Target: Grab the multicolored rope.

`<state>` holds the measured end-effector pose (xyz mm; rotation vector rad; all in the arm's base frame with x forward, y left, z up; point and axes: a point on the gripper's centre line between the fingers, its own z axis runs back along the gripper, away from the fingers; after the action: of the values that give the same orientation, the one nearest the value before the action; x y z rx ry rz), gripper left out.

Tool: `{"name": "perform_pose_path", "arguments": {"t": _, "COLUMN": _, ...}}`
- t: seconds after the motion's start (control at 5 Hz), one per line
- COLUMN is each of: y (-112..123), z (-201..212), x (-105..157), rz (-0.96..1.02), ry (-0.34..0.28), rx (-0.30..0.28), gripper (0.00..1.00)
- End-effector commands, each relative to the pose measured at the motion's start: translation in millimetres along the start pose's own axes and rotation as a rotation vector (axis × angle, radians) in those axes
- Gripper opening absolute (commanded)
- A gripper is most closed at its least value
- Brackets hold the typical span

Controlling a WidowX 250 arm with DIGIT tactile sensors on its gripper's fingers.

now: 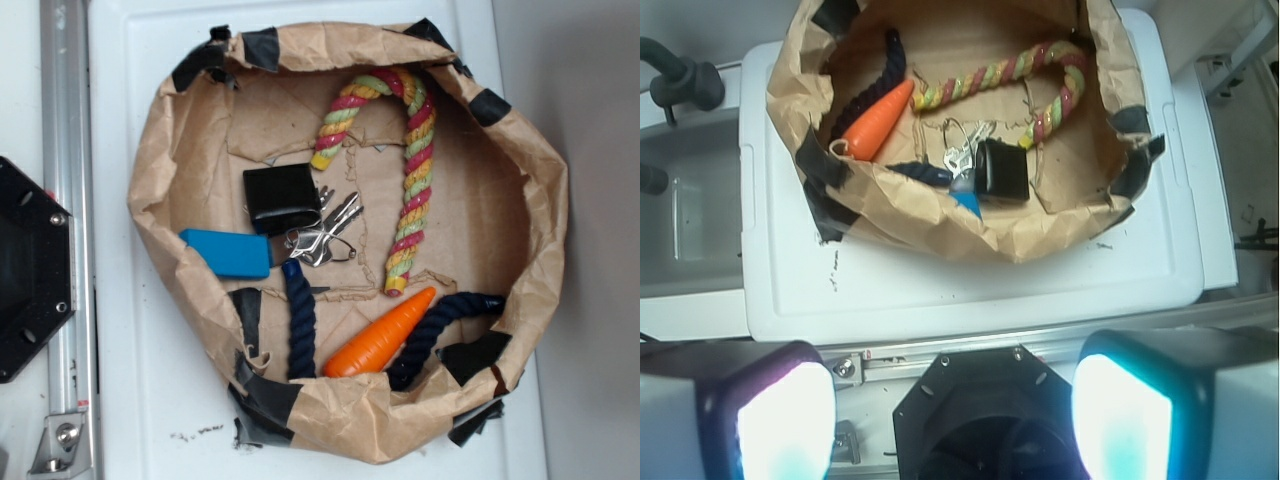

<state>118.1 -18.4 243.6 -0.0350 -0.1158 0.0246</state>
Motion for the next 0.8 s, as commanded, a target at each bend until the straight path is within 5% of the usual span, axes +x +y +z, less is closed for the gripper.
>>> {"name": "perform_pose_path", "arguments": {"t": 0.0, "y": 0.0, "z": 0.0, "x": 0.0, "rz": 0.000, "ry": 0.000, "rx": 0.000, "gripper": 1.00}}
{"name": "perform_pose_path", "arguments": {"t": 0.2, "y": 7.1, "z": -28.2, "x": 47.3, "rz": 0.011, "ry": -0.073, "rx": 0.002, "gripper": 1.00}}
{"name": "perform_pose_path", "arguments": {"t": 0.6, "y": 26.0, "z": -109.9, "x": 132.0, "rz": 0.290, "ry": 0.039, "rx": 0.017, "gripper": 1.00}}
